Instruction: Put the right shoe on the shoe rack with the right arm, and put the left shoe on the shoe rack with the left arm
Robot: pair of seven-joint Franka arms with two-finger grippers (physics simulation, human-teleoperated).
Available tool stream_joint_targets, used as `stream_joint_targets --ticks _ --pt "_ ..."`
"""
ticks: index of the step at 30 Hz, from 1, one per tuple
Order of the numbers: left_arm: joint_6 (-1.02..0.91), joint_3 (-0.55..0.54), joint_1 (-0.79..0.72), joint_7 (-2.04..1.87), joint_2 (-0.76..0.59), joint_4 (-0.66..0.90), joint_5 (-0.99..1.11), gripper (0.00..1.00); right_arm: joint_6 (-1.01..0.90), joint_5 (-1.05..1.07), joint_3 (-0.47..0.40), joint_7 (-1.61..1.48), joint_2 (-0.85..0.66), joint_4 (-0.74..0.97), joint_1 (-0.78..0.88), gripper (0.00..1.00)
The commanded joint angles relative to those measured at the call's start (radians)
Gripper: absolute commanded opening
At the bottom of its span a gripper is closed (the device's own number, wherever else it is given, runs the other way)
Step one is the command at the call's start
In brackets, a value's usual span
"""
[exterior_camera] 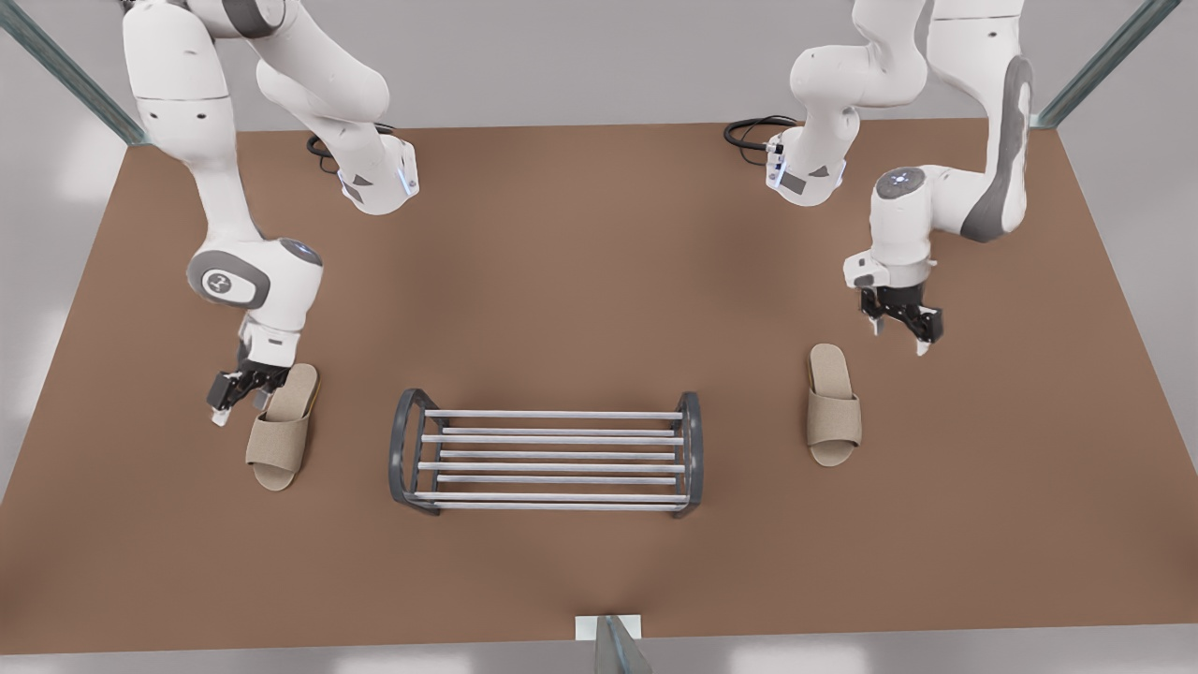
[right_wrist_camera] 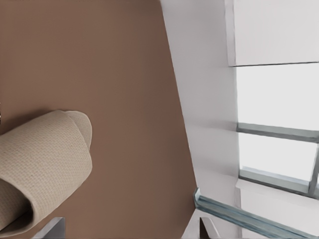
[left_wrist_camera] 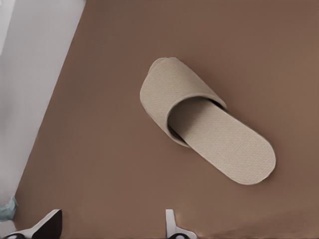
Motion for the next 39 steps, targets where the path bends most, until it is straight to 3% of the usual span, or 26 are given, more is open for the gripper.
stream_joint_targets --ticks 1,5,7,10,11,16,20,24,39 --pt "-0.123 -0.049 -0.035 -1.41 0.058 0.01 0.97 1.0 0.096 -0.32 -0.028 0.962 0.022 0.008 0.035 1.0" --pt "-0.111 -0.071 -0.038 -2.056 0.117 -0.01 1.009 1.0 0.08 -0.43 -0.028 1.027 0.023 -0.047 0.049 1.0" --pt "-0.112 -0.077 -0.038 -2.403 0.164 -0.009 1.011 1.0 -0.055 -0.565 -0.028 1.045 0.025 -0.115 0.078 1.0" --pt "-0.119 -0.109 -0.04 -2.67 0.219 0.0 1.011 1.0 -0.071 -0.768 -0.028 0.936 0.026 -0.126 0.077 1.0" --pt "-0.12 -0.109 -0.04 -2.672 0.227 0.002 1.02 1.0 -0.069 -0.766 -0.028 0.809 0.009 -0.127 0.077 1.0" --pt "-0.123 -0.108 -0.04 -2.659 0.27 0.054 1.15 1.0 -0.046 -0.708 -0.03 0.801 0.018 -0.142 0.06 1.0" --pt "-0.16 -0.106 -0.046 -2.276 0.288 0.082 1.231 1.0 -0.131 -0.717 -0.031 0.812 0.075 -0.179 0.052 1.0" --pt "-0.22 -0.106 -0.044 -1.965 0.291 0.082 1.236 1.0 -0.132 -0.883 -0.083 0.803 0.103 -0.126 0.052 1.0" --pt "-0.26 -0.106 -0.053 -1.897 0.399 0.184 1.256 1.0 -0.207 -0.887 -0.099 0.698 0.181 -0.073 0.066 1.0"
